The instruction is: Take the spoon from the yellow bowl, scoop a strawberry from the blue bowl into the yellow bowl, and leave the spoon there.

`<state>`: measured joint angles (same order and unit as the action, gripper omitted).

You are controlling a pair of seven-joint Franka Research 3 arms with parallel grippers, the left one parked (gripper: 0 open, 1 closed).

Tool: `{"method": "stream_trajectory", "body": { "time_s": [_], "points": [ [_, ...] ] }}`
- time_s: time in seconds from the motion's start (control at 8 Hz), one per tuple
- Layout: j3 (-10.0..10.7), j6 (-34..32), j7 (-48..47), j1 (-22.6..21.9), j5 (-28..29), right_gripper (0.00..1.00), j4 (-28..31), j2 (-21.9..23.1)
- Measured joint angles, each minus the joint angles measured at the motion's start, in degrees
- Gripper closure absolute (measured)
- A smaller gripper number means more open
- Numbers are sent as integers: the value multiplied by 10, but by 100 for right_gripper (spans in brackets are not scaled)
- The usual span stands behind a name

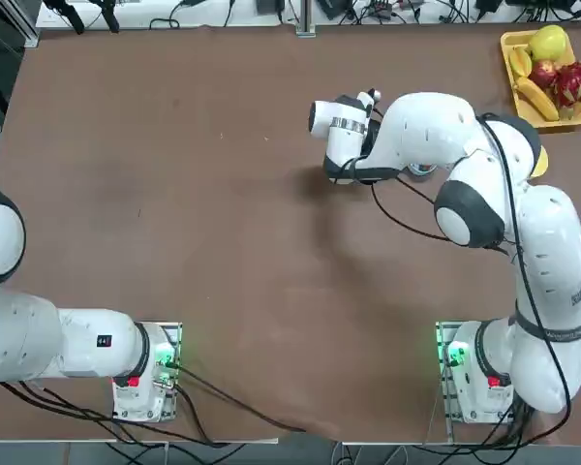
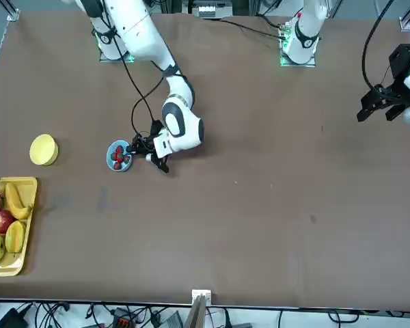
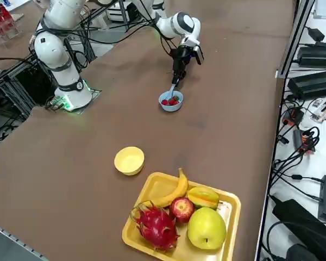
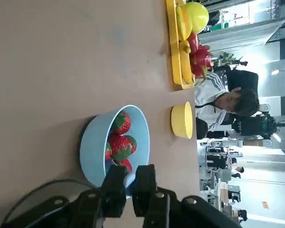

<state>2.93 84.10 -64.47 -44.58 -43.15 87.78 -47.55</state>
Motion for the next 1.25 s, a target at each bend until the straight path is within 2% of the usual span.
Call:
{"method": "stream_trajectory", "body": {
  "time_s": [1.25],
  "points": [
    [-1,-28,0,-17,-46,88,-2,-20]
  ]
}}
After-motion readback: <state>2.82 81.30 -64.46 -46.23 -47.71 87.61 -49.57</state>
